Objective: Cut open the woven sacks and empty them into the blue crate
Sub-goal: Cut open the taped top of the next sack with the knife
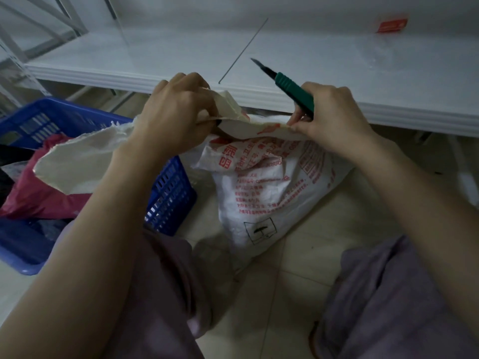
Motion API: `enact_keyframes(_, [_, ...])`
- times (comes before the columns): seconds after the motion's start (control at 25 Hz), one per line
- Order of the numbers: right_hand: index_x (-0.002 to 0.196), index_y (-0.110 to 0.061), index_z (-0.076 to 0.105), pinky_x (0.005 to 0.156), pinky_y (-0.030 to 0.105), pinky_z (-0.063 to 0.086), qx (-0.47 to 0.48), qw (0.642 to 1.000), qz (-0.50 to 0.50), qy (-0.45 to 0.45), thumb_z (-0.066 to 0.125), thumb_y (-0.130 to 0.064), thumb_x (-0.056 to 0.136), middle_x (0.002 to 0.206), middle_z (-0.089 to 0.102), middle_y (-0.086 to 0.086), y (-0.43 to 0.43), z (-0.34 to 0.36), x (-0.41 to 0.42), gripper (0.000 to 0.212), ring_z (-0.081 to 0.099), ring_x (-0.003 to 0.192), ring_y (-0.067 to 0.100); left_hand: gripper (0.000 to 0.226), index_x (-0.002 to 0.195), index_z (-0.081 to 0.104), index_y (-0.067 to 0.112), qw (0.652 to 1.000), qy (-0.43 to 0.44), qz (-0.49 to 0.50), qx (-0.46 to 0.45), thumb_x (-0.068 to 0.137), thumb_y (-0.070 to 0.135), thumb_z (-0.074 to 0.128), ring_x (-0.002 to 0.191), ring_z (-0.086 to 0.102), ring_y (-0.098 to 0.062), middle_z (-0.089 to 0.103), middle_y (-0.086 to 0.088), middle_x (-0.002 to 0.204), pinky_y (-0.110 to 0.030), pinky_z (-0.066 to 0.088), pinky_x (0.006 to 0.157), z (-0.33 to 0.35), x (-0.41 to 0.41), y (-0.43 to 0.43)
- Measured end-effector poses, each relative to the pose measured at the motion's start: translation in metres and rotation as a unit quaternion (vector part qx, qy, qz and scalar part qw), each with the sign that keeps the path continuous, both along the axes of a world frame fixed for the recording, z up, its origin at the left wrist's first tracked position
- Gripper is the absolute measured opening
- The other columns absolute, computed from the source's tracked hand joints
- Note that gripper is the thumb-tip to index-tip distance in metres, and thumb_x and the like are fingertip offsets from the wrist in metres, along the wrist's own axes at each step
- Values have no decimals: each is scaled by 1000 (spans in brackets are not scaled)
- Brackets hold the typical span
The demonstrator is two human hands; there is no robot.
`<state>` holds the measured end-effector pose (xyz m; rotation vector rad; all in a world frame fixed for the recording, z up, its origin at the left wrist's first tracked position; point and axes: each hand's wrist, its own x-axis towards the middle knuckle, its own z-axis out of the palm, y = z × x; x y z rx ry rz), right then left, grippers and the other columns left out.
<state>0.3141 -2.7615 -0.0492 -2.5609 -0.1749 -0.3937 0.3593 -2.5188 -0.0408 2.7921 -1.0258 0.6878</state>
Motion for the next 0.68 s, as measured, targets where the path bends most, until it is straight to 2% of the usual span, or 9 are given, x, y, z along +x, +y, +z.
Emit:
enact_keyframes(0.08, [93, -13, 57, 74, 24, 46, 5, 998, -19, -58, 65, -7, 85, 90, 68, 5, 1, -3, 2, 13, 63, 81, 18, 24, 88, 71, 9, 999, 41, -19, 5, 83, 30, 62, 100, 54, -32, 58, -15, 115, -48, 43, 83, -2, -3, 2])
enact_keyframes(0.16, [100, -8, 57, 69, 21, 40, -3, 996, -29, -79, 61, -7, 87, 89, 63, 2, 3, -6, 3, 13, 59, 80, 16, 23, 86, 72, 9, 997, 62, -42, 3, 82, 31, 67, 103, 54, -31, 57, -14, 119, -48, 45, 84, -4, -5, 0])
enact_keyframes(0.28, [92, -12, 54, 60, 14, 34, -28, 999, 7, -18, 65, -13, 86, 82, 57, -3, -1, -5, -2, 12, 54, 73, 12, 25, 85, 73, 8, 999, 47, -20, -3, 82, 32, 68, 101, 53, -29, 58, -13, 116, -48, 49, 77, -8, -8, -2])
enact_keyframes(0.4, [71, -13, 47, 45, 9, 31, -40, 997, 42, 45, 62, -29, 90, 64, 46, -5, -9, 4, -17, 29, 44, 54, 7, 26, 84, 72, 7, 999, 36, 1, -11, 80, 32, 69, 98, 54, -29, 60, -13, 111, -48, 50, 73, -10, -9, 0])
enact_keyframes(0.48, [67, -19, 45, 43, 11, 34, -52, 994, 67, 72, 59, -31, 92, 57, 48, -5, -9, 10, -27, 31, 48, 45, 5, 25, 84, 72, 8, 1000, 30, 1, -4, 80, 32, 70, 98, 55, -30, 60, -13, 110, -48, 50, 73, -11, -11, 2])
enact_keyframes(0.56, [77, -24, 51, 48, 14, 45, -53, 986, 106, 117, 58, -32, 92, 57, 58, -9, -6, 12, -36, 19, 58, 43, -1, 23, 83, 72, 8, 1000, 24, 4, -8, 80, 31, 71, 98, 55, -31, 61, -12, 111, -46, 48, 73, -13, -11, 1])
enact_keyframes(0.6, [84, -24, 52, 55, 21, 52, -61, 981, 119, 141, 57, -32, 93, 59, 62, -8, -5, 10, -39, 13, 61, 44, -1, 22, 83, 72, 9, 1000, 22, 5, -10, 80, 31, 71, 98, 55, -31, 61, -12, 111, -44, 47, 72, -14, -12, 0])
enact_keyframes(0.68, [89, -21, 52, 56, 33, 57, -86, 973, 123, 173, 55, -30, 95, 64, 64, -3, -2, 5, -41, 11, 64, 46, 5, 21, 84, 72, 9, 1000, 23, 0, -10, 80, 29, 71, 98, 56, -30, 61, -11, 111, -41, 45, 70, -16, -12, -2])
